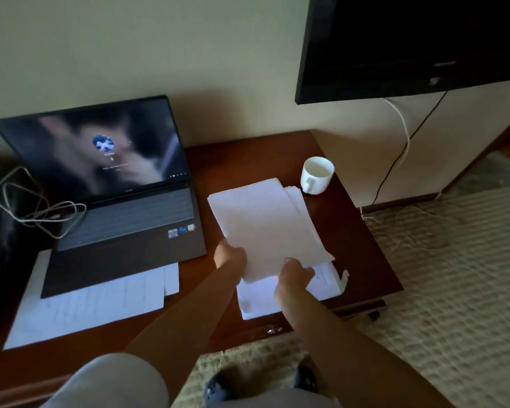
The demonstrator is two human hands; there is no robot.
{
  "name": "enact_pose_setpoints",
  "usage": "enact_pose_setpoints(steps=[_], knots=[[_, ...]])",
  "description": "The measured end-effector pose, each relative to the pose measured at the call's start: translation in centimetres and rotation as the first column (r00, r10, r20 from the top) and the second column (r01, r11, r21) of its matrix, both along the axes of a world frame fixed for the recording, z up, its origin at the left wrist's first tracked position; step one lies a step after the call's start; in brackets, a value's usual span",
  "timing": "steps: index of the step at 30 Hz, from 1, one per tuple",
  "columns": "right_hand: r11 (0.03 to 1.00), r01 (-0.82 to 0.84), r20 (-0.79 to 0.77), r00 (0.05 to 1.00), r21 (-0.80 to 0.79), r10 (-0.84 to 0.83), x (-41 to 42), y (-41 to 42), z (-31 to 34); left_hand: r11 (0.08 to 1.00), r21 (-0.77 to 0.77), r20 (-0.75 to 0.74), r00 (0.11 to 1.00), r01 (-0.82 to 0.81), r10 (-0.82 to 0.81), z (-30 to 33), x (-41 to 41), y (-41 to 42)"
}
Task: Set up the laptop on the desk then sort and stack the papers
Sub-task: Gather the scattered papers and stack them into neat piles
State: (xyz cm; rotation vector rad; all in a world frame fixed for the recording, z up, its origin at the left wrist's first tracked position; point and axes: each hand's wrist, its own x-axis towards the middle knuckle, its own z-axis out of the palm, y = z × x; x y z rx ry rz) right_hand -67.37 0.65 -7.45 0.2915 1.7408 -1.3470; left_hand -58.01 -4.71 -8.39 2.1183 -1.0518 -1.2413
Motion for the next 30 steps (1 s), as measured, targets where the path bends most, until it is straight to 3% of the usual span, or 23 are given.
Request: enact_pose_setpoints(steps=[4, 6, 8, 10, 12, 14, 17, 20, 25, 28, 30], knots=[[0.994, 0.086, -0.227, 0.969, -0.068, -0.1, -4.6, -0.8, 0.7, 1.0, -0.006, 0.005, 1.0, -0.007, 0.007, 0.6, 0.5, -0.2], [0.996, -0.088, -0.326, 0.941, 0.025, 0.092, -7.3, -1.0, 0.1, 0.999, 0.042, 0.005, 1.0, 0.001, -0.001, 0.6, 0.9, -0.4], [0.914, -0.355, -0.434, 0.804, 0.198, 0.407, -8.8, -0.5, -0.4, 0.997, 0.073, 0.039, 0.998, 0.038, -0.04, 0.9, 0.8, -0.5], [0.775, -0.489, -0.513, 0.582, 0.399, 0.631, -9.3, -0.1, -0.8, 0.975, 0.127, 0.137, 0.97, 0.183, -0.2, 0.4, 0.3, -0.5], [0.606, -0.522, -0.479, 0.373, 0.6, 0.795, -9.5, 0.2, -0.9, 0.953, 0.195, 0.148, 0.953, 0.233, -0.263, 0.0, -0.4, 0.0], [0.482, -0.498, -0.403, 0.265, 0.721, 0.876, -9.7, 0.2, -1.0, 0.952, 0.214, 0.205, 0.943, 0.219, -0.263, -0.3, -0.8, 0.6], [0.501, -0.471, -0.424, 0.268, 0.726, 0.865, -10.4, -0.3, -1.5, 0.966, 0.202, 0.316, 0.923, 0.162, -0.221, -0.7, -1.0, 0.3], [0.585, -0.606, -0.441, 0.389, 0.539, 0.809, -11.1, -1.6, -1.9, 0.975, 0.213, 0.169, 0.98, 0.066, -0.103, -0.8, -1.4, -0.6], [0.598, -0.709, -0.251, 0.544, 0.374, 0.801, -12.2, -4.1, -1.5, 0.964, 0.254, -0.1, 0.989, -0.078, 0.106, -0.4, -1.0, -1.6], [0.582, -0.757, -0.188, 0.551, 0.298, 0.813, -12.8, -4.6, -1.8, 0.952, 0.29, -0.229, 0.959, -0.097, 0.168, -0.3, -0.2, -1.5], [0.544, -0.78, -0.211, 0.501, 0.309, 0.839, -12.6, -4.5, -2.4, 0.963, 0.26, -0.16, 0.981, -0.064, 0.109, -0.4, -0.3, -1.4]])
